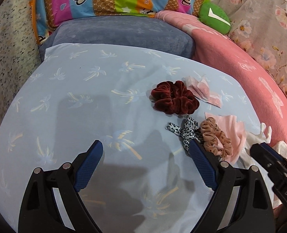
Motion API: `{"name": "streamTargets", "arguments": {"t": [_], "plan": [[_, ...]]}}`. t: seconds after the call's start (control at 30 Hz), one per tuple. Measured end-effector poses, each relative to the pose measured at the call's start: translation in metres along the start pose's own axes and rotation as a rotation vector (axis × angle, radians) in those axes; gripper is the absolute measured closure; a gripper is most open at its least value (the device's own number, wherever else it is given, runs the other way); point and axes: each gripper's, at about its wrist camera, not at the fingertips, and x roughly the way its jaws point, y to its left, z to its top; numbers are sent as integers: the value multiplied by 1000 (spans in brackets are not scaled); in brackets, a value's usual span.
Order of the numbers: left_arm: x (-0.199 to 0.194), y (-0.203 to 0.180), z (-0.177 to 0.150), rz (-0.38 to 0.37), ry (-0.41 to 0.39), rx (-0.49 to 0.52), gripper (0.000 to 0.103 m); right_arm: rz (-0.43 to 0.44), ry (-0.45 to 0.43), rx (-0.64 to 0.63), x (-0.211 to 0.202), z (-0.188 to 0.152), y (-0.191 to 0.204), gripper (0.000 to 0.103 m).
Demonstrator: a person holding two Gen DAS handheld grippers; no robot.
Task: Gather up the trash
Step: 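Grasp the leopard scrunchie with the left tool while the right tool grasps the tan scrunchie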
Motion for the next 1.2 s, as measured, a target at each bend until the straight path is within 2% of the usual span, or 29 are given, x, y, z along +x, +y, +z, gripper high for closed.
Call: {"name": "streamTargets", "arguments": {"t": [0.07,0.3,0.43,0.47,0.73,0.83,0.93,1.0,1.03,1.1,1.2], "plan": [[3,0,2,1,1,8,17,2,16,-6,11,1,4,70],[11,-6,7,-2,5,25,17,-12,74,4,44,-1,3,79],[15,-9,7,-14,14,28,17,0,99,16,50,-12,-3,92],[16,-10,6,-17,17,28,17,-2,98,17,49,-15,-4,98],[21,-29,0,-66,43,49,22,17,93,76,28,-32,-23,101],[27,-39,-2,-83,65,63,31,19,84,87,19,-36,-28,101],[33,-46,-2,-98,80,65,44,24,72,102,9,-38,-34,101],[37,-49,-2,-113,97,58,57,26,64,110,4,-38,-39,101],[38,-50,-1,-113,98,53,61,26,60,113,1,-39,-41,101],[38,-51,-1,-131,111,53,84,29,52,118,-4,-39,-43,101],[34,-52,-2,-144,117,42,94,35,39,124,-13,-40,-46,101]]}}
